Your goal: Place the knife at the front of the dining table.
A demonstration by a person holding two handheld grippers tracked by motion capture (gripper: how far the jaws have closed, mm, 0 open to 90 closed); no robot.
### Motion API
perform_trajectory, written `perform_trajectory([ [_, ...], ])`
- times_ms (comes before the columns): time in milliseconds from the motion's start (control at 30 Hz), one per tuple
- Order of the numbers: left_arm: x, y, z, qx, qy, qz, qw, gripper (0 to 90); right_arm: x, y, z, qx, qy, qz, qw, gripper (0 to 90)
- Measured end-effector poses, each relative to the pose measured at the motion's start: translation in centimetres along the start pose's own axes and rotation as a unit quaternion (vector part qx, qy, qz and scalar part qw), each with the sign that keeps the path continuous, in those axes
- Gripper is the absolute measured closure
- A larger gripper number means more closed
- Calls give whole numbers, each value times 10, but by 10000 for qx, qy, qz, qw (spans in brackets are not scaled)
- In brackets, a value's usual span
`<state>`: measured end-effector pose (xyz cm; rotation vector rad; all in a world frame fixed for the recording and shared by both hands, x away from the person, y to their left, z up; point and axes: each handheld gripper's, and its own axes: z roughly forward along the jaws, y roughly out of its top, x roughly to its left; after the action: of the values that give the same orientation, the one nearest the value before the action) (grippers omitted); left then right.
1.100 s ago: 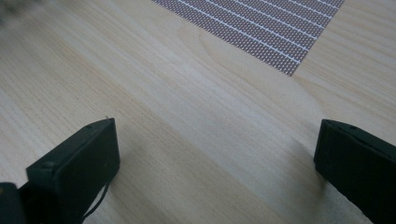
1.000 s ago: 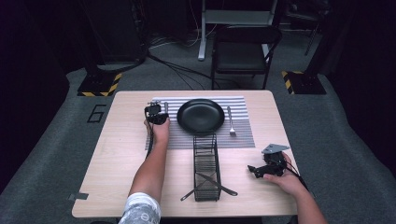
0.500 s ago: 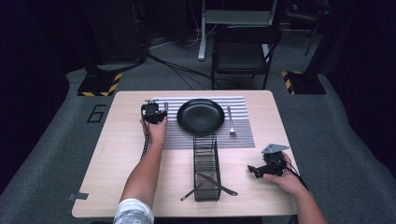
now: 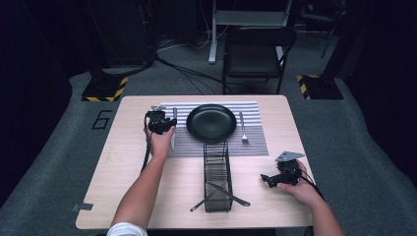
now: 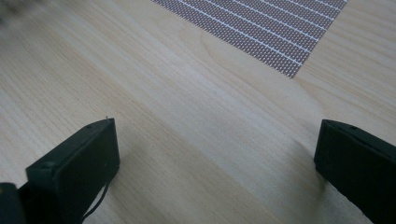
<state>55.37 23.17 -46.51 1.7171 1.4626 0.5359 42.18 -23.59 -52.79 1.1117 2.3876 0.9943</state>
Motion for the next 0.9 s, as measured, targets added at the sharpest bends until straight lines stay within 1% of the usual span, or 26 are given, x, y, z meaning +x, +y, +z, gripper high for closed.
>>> perform_trajectory([
  [67,0,-1,-6,-23,-96,-4,10000,629,0,0,0,0,1,-1,10000,0],
  [133,0,-1,-11,-9,-175,58,9998,611,0,0,0,1,0,2,10000,0],
  [167,0,-1,-11,-9,-175,58,9998,602,0,0,0,1,2,-3,10000,0],
  [200,-1,-1,-18,-42,-233,98,9997,589,0,0,0,0,1,-2,10000,0],
  [233,-1,-1,-18,-42,-233,98,9997,575,0,0,0,0,1,-2,10000,0],
  [267,0,0,-25,-121,-282,140,9994,559,0,0,0,2,2,5,10000,0],
  [300,0,0,-25,-121,-282,140,9994,545,0,0,0,2,2,5,10000,0],
  [333,0,0,-33,-180,-315,165,9992,538,0,0,0,0,2,-2,10000,0],
  [367,0,0,-33,-180,-315,165,9992,532,0,0,0,0,2,-2,10000,0],
  [433,-1,1,-40,-218,-372,199,9989,522,0,0,0,0,2,-1,10000,0],
  [467,-1,2,-47,-190,-410,253,9987,505,0,0,0,-1,2,-5,10000,0],
  [500,-1,2,-47,-190,-410,253,9987,497,0,0,0,-1,2,-5,10000,0],
  [600,-1,4,-57,-156,-493,347,9981,481,0,0,0,0,2,-3,10000,0],
  [633,0,4,-63,-185,-491,390,9979,470,0,0,0,-1,2,-3,10000,0],
  [667,0,4,-63,-185,-491,390,9979,464,0,0,0,-1,2,-3,10000,0],
  [700,0,3,-69,-277,-522,428,9973,457,0,0,0,2,0,11,10000,0],
  [733,0,3,-69,-277,-522,428,9973,445,0,0,0,2,0,11,10000,0],
  [800,3,-1,-78,-232,-602,518,9966,432,0,0,0,0,1,-3,10000,0],
  [833,3,-1,-78,-232,-602,518,9966,429,0,0,0,0,1,-3,10000,0],
  [900,5,-5,-84,-209,-664,530,9962,428,0,0,0,0,2,-2,10000,0],
])
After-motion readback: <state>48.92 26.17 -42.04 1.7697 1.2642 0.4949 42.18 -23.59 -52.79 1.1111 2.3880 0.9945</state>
